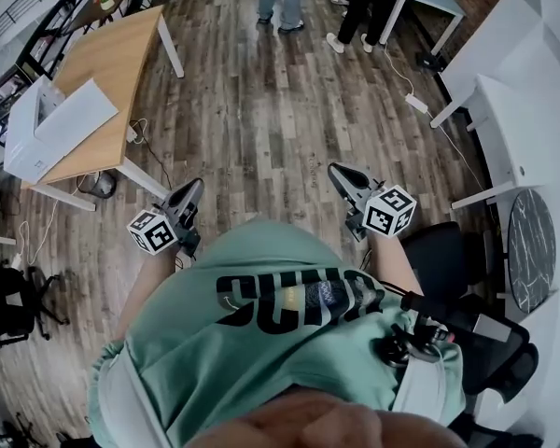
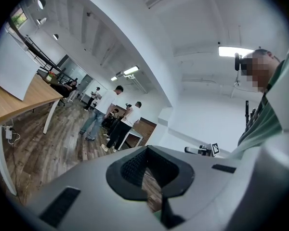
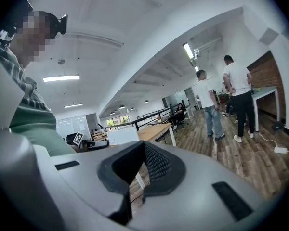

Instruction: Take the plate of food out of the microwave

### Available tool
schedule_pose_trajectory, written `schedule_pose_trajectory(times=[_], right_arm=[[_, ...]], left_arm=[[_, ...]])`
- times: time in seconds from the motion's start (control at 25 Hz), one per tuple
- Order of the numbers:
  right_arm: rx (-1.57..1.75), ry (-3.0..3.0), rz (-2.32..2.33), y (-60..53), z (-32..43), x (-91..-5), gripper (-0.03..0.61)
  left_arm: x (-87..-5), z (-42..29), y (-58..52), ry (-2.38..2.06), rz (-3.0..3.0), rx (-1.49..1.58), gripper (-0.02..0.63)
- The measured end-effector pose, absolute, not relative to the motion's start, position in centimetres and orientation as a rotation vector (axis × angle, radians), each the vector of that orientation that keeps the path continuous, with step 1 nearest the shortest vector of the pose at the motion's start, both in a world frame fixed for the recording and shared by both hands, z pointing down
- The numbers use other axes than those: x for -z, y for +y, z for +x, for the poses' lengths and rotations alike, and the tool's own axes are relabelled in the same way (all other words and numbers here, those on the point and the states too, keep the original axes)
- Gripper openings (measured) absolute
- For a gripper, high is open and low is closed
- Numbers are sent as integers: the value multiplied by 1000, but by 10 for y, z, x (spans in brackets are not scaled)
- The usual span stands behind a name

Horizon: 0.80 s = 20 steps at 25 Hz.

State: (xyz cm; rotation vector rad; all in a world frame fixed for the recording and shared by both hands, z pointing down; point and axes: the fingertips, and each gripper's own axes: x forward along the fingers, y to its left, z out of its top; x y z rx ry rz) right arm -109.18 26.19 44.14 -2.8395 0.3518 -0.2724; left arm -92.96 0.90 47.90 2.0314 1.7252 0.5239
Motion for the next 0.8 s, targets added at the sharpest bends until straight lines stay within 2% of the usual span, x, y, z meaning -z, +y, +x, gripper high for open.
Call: schedule_pose_trajectory(times=[0.32,0.64,0.8], right_arm=[[255,292,-2787,289,-1097,-460,8],[307,246,-2765,297,-1050,-477,7],[332,153,-2779,306,-1007,-474,7]], left_arm=[[-481,-931,39,1801,2022,-578,-2],[-501,-875,53,1807,1969,-628,-2],[-504,-822,76,1862,1883,-623,-2]])
